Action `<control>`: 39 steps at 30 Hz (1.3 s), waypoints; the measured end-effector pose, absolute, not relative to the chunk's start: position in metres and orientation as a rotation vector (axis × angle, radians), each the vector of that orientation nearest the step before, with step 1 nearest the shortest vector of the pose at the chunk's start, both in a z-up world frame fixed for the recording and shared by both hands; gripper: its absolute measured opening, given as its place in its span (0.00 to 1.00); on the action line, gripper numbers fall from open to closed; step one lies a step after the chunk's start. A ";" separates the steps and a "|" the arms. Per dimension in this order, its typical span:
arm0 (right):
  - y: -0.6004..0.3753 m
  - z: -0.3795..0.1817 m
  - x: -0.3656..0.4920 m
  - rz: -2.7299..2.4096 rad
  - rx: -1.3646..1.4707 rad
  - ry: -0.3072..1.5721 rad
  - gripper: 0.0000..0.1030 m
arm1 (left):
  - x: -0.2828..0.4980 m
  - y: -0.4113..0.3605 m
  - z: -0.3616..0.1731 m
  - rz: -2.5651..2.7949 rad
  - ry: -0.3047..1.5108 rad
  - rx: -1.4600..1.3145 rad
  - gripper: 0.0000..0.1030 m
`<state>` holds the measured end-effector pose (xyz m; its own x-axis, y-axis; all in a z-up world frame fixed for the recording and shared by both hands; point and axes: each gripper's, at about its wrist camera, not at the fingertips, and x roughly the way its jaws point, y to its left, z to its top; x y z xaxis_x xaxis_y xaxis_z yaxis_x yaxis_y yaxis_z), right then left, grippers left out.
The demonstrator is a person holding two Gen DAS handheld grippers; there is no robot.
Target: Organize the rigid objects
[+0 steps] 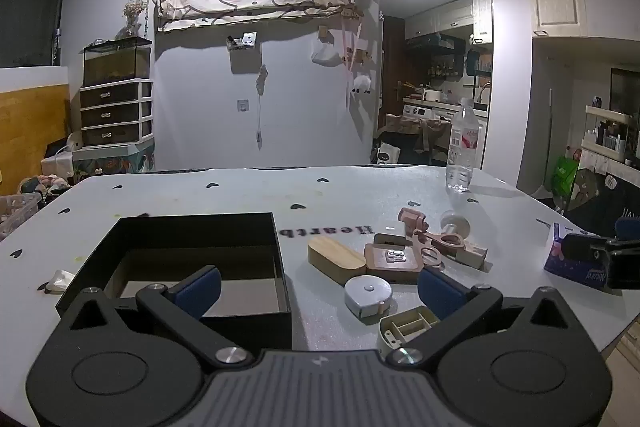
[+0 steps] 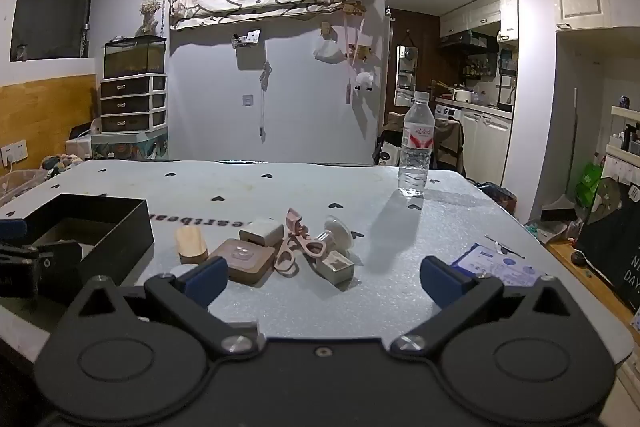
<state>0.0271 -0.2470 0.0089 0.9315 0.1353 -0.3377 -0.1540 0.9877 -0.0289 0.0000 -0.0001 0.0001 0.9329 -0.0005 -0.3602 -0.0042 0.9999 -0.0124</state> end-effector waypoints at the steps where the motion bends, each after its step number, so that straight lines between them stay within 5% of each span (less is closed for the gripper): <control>1: -0.247 0.009 0.027 0.148 -0.055 0.342 1.00 | 0.000 0.000 0.000 0.002 0.367 -0.017 1.00; 39: -0.255 0.015 0.026 0.114 -0.056 0.326 1.00 | 0.004 0.011 0.001 0.002 0.355 -0.042 1.00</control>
